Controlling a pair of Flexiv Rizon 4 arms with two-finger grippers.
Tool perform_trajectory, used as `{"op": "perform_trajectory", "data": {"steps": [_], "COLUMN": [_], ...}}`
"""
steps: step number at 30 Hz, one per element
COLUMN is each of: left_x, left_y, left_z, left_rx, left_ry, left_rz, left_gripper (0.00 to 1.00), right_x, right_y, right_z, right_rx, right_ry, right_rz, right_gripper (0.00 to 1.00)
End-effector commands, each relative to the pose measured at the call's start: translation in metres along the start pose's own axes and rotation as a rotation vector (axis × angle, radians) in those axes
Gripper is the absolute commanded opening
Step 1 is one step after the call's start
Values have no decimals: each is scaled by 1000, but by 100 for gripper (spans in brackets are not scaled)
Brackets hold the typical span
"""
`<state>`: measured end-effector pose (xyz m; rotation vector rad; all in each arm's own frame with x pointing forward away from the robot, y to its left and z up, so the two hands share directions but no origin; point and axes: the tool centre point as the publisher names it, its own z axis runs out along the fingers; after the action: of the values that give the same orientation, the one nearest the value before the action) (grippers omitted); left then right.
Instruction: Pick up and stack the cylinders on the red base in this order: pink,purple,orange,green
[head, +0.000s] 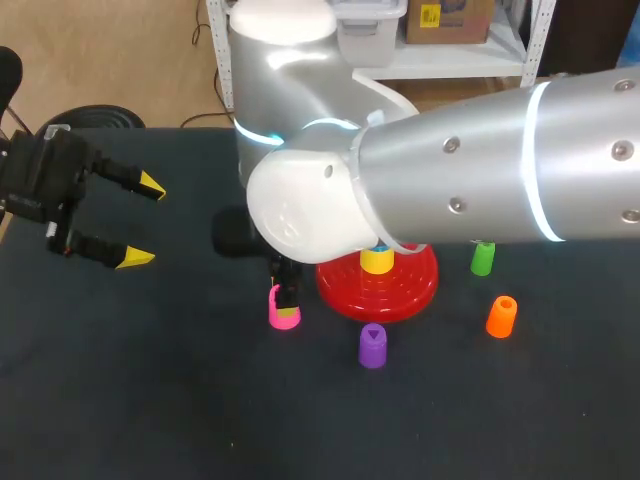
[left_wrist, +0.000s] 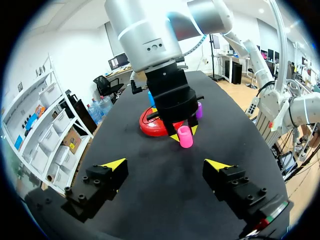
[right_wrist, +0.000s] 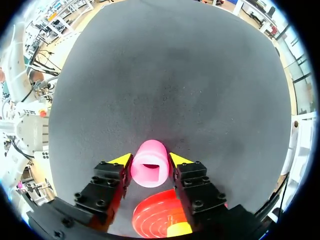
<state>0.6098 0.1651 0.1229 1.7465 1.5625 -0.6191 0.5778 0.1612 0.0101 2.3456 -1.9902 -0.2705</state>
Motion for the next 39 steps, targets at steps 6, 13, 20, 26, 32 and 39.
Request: {"op": "perform_trajectory", "data": {"steps": [6, 13, 20, 26, 32, 39], "left_x": [1, 1, 1, 1, 1, 1], "left_y": [0, 0, 0, 0, 0, 0], "left_z": [0, 0, 0, 0, 0, 0], "left_rx": [-1, -1, -1, -1, -1, -1], "left_ry": [-3, -3, -3, -3, -3, -3], "left_rz": [3, 3, 3, 3, 3, 3], "left_gripper": [100, 100, 100, 100, 100, 100], "right_x": [2, 12, 29, 49, 70, 83], "right_y": [0, -1, -9, -17, -22, -24], "right_z": [0, -38, -110, -165, -190, -199], "right_rx": [-5, 51, 181, 287, 312, 325], "right_ry": [-8, -48, -43, -22, 20, 43], "right_rz": [8, 21, 38, 83, 149, 199], "right_gripper": [0, 0, 0, 0, 0, 0]}}
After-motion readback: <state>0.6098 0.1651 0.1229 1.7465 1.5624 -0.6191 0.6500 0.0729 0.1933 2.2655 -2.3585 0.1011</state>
